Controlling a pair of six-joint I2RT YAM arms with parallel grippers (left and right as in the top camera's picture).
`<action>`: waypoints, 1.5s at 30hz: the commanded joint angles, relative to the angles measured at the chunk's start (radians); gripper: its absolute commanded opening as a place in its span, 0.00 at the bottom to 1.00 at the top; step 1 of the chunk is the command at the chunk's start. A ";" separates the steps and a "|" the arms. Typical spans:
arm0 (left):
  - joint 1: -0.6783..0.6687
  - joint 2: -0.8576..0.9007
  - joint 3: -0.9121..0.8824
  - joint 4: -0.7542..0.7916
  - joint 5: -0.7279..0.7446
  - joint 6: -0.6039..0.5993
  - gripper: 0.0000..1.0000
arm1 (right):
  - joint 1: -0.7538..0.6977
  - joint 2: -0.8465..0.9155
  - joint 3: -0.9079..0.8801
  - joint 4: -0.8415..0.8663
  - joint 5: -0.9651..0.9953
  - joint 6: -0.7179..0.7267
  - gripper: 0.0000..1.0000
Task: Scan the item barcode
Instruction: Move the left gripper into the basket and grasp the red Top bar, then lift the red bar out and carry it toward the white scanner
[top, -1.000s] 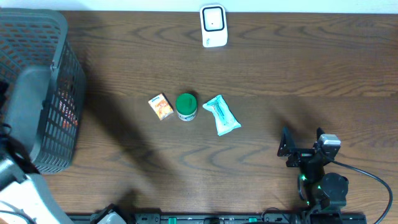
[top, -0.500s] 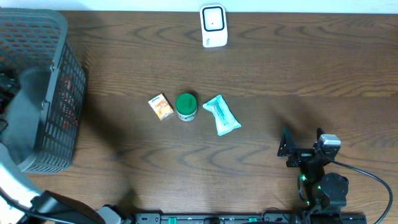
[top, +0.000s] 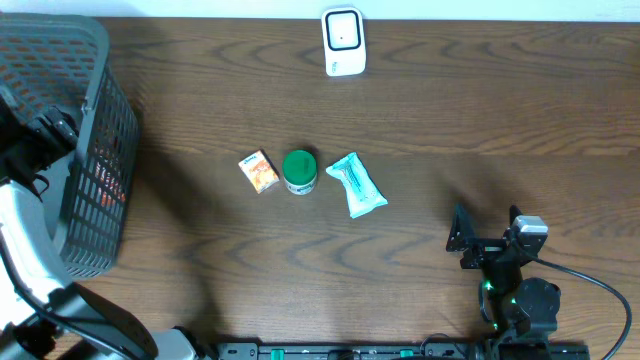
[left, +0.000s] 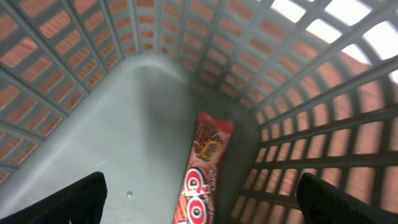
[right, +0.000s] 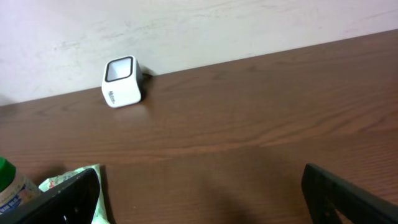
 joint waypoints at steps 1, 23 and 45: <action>-0.002 0.059 0.022 0.002 -0.050 0.030 0.98 | 0.008 -0.002 -0.004 0.000 -0.004 0.003 0.99; -0.045 0.358 0.076 -0.046 -0.050 0.153 0.98 | 0.008 -0.002 -0.004 0.000 -0.004 0.003 0.99; -0.023 0.408 0.076 -0.155 -0.486 -0.151 0.98 | 0.008 -0.002 -0.004 0.000 -0.004 0.003 0.99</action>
